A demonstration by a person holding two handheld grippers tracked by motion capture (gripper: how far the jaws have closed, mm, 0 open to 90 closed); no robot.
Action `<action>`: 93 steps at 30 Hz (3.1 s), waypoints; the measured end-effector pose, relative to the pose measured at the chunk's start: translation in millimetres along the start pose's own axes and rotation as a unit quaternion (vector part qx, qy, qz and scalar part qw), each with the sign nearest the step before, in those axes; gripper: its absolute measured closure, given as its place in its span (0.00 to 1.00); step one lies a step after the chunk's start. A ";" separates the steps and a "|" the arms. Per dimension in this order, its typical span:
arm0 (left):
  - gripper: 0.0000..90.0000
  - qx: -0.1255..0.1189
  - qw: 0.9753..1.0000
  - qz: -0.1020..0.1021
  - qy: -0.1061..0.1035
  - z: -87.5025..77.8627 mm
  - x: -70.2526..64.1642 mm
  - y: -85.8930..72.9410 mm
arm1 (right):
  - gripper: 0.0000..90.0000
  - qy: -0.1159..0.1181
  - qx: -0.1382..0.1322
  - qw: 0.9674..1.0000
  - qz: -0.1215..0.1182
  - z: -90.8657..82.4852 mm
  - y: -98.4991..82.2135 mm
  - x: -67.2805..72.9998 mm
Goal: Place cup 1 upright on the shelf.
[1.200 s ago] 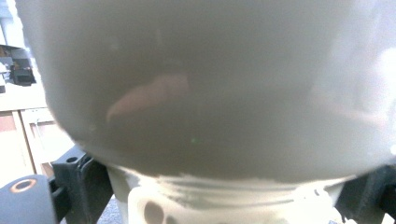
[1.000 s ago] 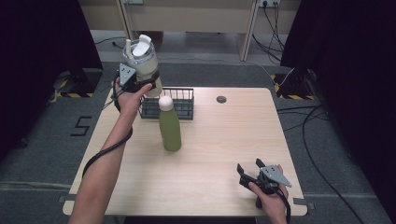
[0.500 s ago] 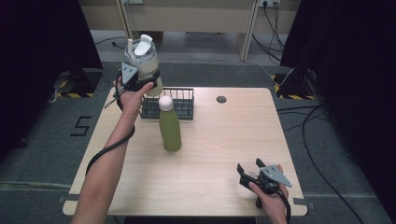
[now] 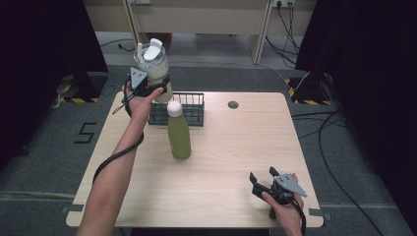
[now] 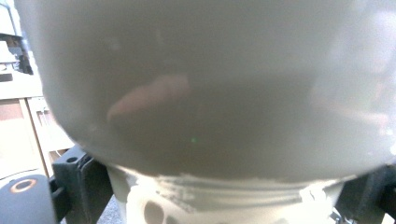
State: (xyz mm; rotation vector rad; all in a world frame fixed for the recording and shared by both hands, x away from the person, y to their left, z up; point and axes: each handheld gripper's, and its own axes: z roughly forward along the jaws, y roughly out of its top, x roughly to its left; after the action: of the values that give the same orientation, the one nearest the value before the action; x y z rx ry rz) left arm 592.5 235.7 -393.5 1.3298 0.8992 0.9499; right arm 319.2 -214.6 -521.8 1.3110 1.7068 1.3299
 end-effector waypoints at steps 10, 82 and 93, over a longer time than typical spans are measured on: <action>0.10 0.007 1.000 -0.003 0.004 2.1 1.7 -6.7 | 0.21 0.001 0.000 1.000 0.000 0.3 0.0 0.0; 0.10 0.033 0.999 -0.004 0.035 -6.0 -5.0 -50.5 | 0.21 0.007 0.004 1.000 -0.003 1.1 0.2 1.0; 0.10 0.039 0.999 -0.005 0.032 -4.1 -5.8 -53.9 | 0.21 0.008 0.004 1.000 -0.002 1.2 0.3 0.8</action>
State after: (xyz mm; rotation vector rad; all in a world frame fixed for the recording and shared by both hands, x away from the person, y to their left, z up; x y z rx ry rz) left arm 588.9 231.2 -447.5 1.3667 1.0008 0.9632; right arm 320.1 -213.5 -521.8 1.3044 1.7264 1.3360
